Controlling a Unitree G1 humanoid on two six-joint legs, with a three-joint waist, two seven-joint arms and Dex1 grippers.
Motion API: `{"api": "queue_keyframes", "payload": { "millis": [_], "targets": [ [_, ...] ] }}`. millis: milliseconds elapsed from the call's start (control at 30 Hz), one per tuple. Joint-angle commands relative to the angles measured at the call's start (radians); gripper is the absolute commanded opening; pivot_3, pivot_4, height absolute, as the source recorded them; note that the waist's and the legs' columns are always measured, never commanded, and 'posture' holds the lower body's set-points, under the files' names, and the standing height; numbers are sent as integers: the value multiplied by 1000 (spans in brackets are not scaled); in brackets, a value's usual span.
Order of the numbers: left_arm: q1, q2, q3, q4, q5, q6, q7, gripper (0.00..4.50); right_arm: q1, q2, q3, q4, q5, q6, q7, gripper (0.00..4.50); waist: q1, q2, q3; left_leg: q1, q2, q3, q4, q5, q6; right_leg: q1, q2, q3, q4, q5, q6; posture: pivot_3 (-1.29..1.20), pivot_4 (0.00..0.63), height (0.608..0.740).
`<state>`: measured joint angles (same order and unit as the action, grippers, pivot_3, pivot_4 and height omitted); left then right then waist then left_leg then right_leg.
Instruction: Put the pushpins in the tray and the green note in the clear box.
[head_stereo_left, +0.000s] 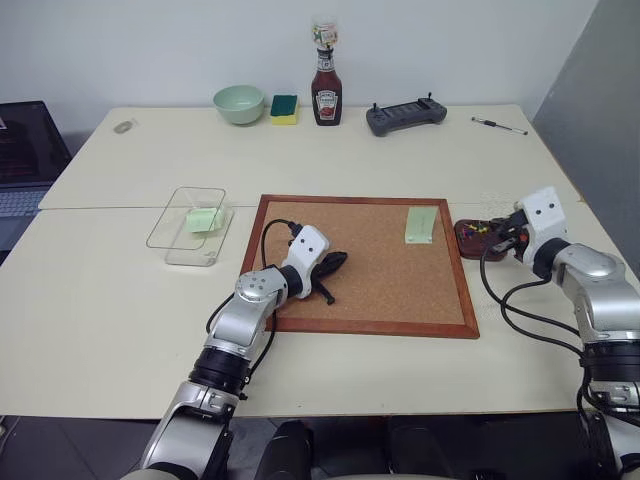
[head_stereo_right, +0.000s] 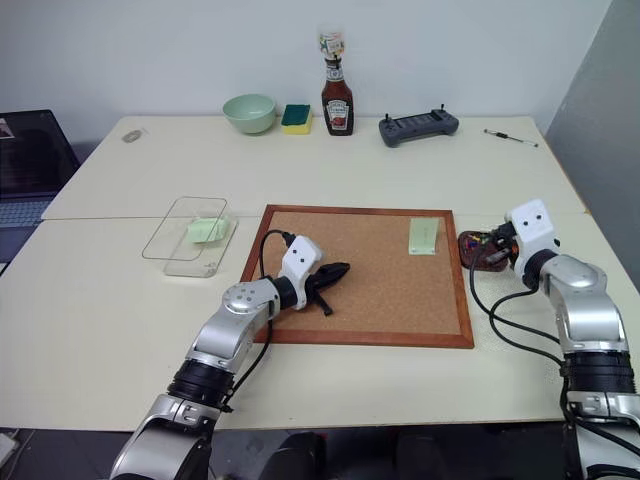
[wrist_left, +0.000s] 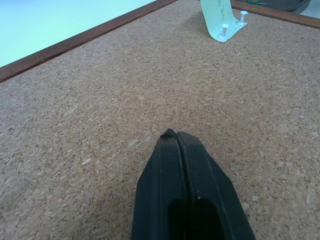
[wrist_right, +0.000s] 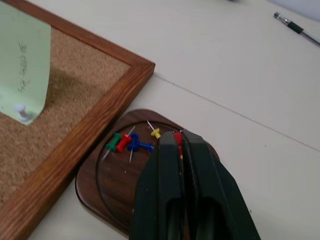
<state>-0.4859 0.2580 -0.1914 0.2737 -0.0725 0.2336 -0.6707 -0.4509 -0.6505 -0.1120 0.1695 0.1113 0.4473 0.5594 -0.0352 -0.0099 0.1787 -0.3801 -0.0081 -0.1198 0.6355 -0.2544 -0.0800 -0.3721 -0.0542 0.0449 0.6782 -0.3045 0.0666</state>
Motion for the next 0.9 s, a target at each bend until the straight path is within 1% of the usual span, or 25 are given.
{"api": "queue_keyframes", "payload": {
  "millis": [33,167,233,267,367,400,433,500,633,733,800,900],
  "targets": [
    [31,-4,-48,51,29,26,-20,0,-10,-19,15,-4,-18,-8,11,52,1,0,0,0,0,0,0,0,0,0,0,0,0,0,0,0,150,740],
    [37,1,-46,46,29,27,-19,0,-19,-25,34,16,-43,-19,8,52,2,0,0,0,0,0,0,0,0,0,0,0,0,0,0,0,150,740],
    [39,2,-44,44,29,28,-18,0,-23,-27,38,21,-48,-18,6,483,2,0,0,0,0,0,0,0,0,0,0,0,0,0,0,0,150,740],
    [39,2,-44,45,29,27,-16,0,-25,-28,39,25,-50,-19,6,526,2,0,0,0,0,0,0,0,0,0,0,0,0,0,0,0,150,740],
    [39,1,-44,46,29,27,-14,0,-30,-30,39,32,-54,-20,8,1252,2,0,0,0,0,0,0,0,0,0,0,0,0,0,0,0,150,740],
    [38,1,-43,48,29,27,-14,0,-31,-30,38,31,-54,-18,10,1343,2,0,0,0,0,0,0,0,0,0,0,0,0,0,0,0,150,740],
    [38,1,-43,48,29,27,-14,0,-32,-30,38,31,-54,-16,11,1583,2,0,0,0,0,0,0,0,0,0,0,0,0,0,0,0,150,740],
    [37,0,-43,50,29,26,-14,0,-34,-30,32,29,-50,-11,10,1823,2,0,0,0,0,0,0,0,0,0,0,0,0,0,0,0,150,740],
    [35,0,-43,53,29,23,-15,0,-36,-27,14,19,-37,-5,5,2706,2,0,0,0,0,0,0,0,0,0,0,0,0,0,0,0,150,740],
    [35,1,-42,54,29,22,-15,0,-44,-33,-21,0,-1,12,21,3277,2,0,0,0,0,0,0,0,0,0,0,0,0,0,0,0,150,740],
    [35,2,-41,55,29,22,-15,0,-51,-36,-46,-17,37,25,45,3277,2,0,0,0,0,0,0,0,0,0,0,0,0,0,0,0,150,740],
    [34,3,-41,56,29,22,-17,0,-22,-34,-41,-111,116,63,136,3277,1,0,0,0,0,0,0,0,0,0,0,0,0,0,0,0,150,740]
  ]
}}
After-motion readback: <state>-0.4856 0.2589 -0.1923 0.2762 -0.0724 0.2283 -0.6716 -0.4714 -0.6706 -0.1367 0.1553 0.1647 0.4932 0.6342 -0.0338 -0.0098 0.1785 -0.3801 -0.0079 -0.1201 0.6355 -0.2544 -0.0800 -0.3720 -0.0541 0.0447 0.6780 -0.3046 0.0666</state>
